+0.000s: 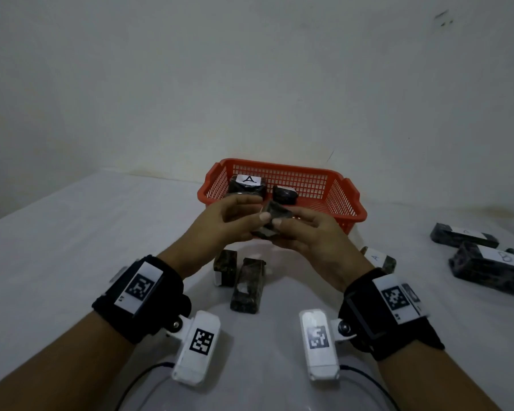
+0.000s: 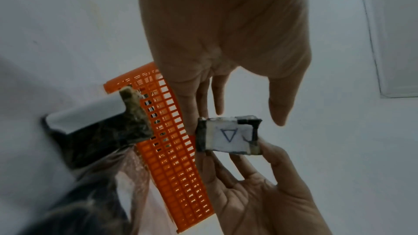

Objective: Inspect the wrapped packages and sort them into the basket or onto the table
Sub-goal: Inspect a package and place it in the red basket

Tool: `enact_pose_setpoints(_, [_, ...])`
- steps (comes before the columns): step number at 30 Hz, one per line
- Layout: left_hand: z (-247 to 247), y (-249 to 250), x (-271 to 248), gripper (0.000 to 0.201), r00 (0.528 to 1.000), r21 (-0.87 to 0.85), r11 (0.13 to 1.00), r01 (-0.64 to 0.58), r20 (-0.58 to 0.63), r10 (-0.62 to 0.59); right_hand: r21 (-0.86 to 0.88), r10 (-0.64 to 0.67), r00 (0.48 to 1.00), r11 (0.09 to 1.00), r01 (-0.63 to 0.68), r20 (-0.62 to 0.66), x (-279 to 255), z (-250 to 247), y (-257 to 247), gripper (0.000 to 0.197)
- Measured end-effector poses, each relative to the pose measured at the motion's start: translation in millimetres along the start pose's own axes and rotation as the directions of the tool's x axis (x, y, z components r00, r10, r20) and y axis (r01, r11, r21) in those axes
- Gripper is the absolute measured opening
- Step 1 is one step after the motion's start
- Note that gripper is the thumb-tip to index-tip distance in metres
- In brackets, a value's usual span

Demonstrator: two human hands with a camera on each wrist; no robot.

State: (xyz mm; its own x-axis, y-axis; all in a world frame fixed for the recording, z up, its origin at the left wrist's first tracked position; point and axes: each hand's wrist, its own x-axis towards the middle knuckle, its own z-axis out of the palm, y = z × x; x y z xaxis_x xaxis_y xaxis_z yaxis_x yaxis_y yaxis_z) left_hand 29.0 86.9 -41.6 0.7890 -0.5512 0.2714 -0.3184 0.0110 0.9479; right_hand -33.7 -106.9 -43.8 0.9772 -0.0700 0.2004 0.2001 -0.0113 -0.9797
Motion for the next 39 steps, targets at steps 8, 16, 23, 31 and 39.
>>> enact_pose_setpoints(8, [2.1, 2.8, -0.2, 0.02, 0.992, -0.069, 0.998, -0.004, -0.125, -0.005, -0.096, -0.006, 1.0, 0.995, 0.007, 0.019, -0.5, 1.6, -1.0, 0.028])
enact_pose_setpoints(16, [-0.6, 2.3, -1.9, 0.024, 0.999, 0.033, 0.999, -0.015, -0.052, 0.017, -0.118, -0.056, 0.997, 0.992, 0.048, -0.059, 1.0, 1.0, 3.5, 0.028])
enact_pose_setpoints(23, [-2.4, 3.4, -2.7, 0.028, 0.999, 0.052, 0.998, -0.033, -0.001, 0.033, -0.149, -0.093, 0.994, 0.985, 0.084, -0.056, -1.5, -0.5, 0.6, 0.031])
enact_pose_setpoints(31, [-4.3, 1.0, -1.1, 0.054, 0.997, 0.03, 0.997, -0.077, -0.013, 0.078, 0.153, 0.045, 0.998, 0.987, -0.038, -0.042, 1.8, 6.9, -2.4, 0.049])
enact_pose_setpoints(39, [-1.6, 4.5, -1.3, 0.075, 0.994, 0.066, 0.992, -0.104, -0.015, 0.106, -0.016, -0.083, 0.989, 0.996, 0.082, -0.121, -0.5, 2.7, 1.2, 0.035])
